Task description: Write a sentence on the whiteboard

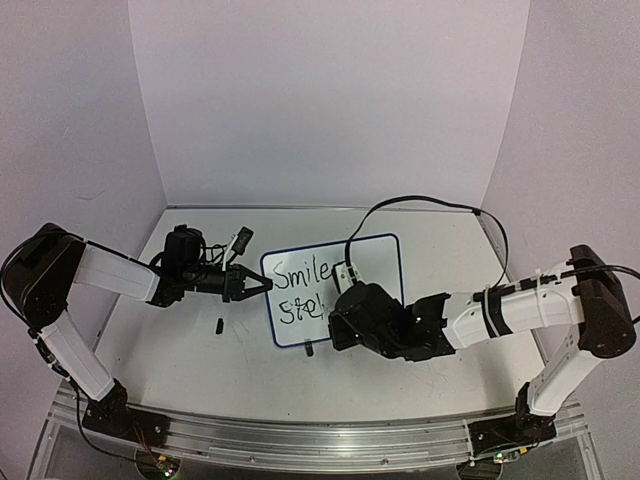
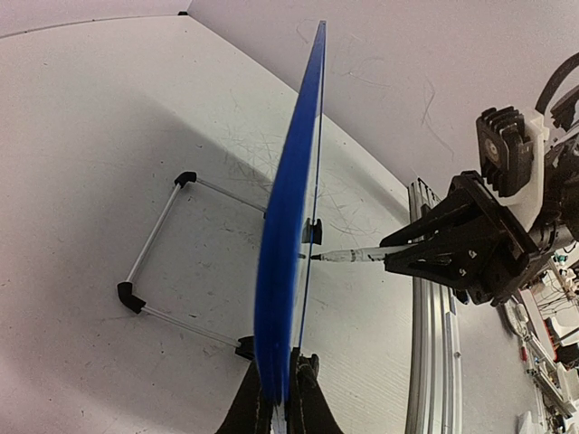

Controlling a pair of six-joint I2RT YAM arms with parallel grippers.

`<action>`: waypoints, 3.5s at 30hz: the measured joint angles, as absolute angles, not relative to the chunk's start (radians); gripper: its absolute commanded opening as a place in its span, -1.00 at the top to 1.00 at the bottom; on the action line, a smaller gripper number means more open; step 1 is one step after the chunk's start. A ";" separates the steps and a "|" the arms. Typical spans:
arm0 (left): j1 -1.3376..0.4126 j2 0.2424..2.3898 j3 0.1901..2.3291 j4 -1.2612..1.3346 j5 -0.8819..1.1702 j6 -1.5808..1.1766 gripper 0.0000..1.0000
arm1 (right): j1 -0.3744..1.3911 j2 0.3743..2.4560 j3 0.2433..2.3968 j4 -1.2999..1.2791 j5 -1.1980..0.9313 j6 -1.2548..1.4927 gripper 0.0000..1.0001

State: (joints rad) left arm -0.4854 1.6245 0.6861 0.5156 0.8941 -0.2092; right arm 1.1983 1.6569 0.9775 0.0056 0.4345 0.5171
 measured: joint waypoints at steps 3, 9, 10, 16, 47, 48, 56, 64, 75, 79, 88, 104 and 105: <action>-0.485 1.625 0.686 0.516 0.894 -0.209 1.00 | 1.187 1.657 0.986 0.008 0.434 0.506 1.00; -0.485 1.625 0.686 0.515 0.894 -0.209 1.00 | 1.178 1.658 0.999 0.016 0.430 0.493 1.00; -0.485 1.625 0.686 0.515 0.894 -0.209 1.00 | 1.178 1.659 1.001 0.018 0.429 0.491 1.00; -0.485 1.625 0.686 0.515 0.894 -0.209 1.00 | 1.179 1.667 1.005 0.029 0.431 0.484 1.00; -0.485 1.625 0.686 0.514 0.894 -0.209 1.00 | 1.190 1.654 0.970 -0.027 0.455 0.556 1.00; -0.485 1.625 0.686 0.514 0.894 -0.209 1.00 | 1.191 1.655 0.970 -0.025 0.453 0.555 1.00; -0.485 1.625 0.686 0.515 0.891 -0.210 1.00 | 1.203 1.692 0.994 -0.006 0.433 0.536 1.00; -0.485 1.624 0.686 0.514 0.893 -0.209 1.00 | 1.198 1.616 0.971 0.000 0.431 0.519 1.00; -0.487 1.614 0.686 0.503 0.879 -0.208 1.00 | 1.191 1.469 0.846 0.007 0.455 0.548 1.00; -0.490 1.609 0.686 0.496 0.866 -0.209 1.00 | 1.191 1.434 0.774 -0.011 0.471 0.554 1.00; -0.490 1.609 0.686 0.496 0.861 -0.209 1.00 | 1.190 1.411 0.784 -0.015 0.500 0.547 1.00; -0.490 1.609 0.686 0.495 0.860 -0.209 1.00 | 1.190 1.467 0.830 -0.010 0.507 0.535 1.00; -0.490 1.609 0.686 0.495 0.860 -0.209 1.00 | 1.189 1.469 0.831 -0.010 0.507 0.535 1.00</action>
State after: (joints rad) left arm -0.4900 1.6089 0.6865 0.4950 0.8604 -0.2087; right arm 1.1895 1.4687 0.8307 -0.0096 0.5073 0.5354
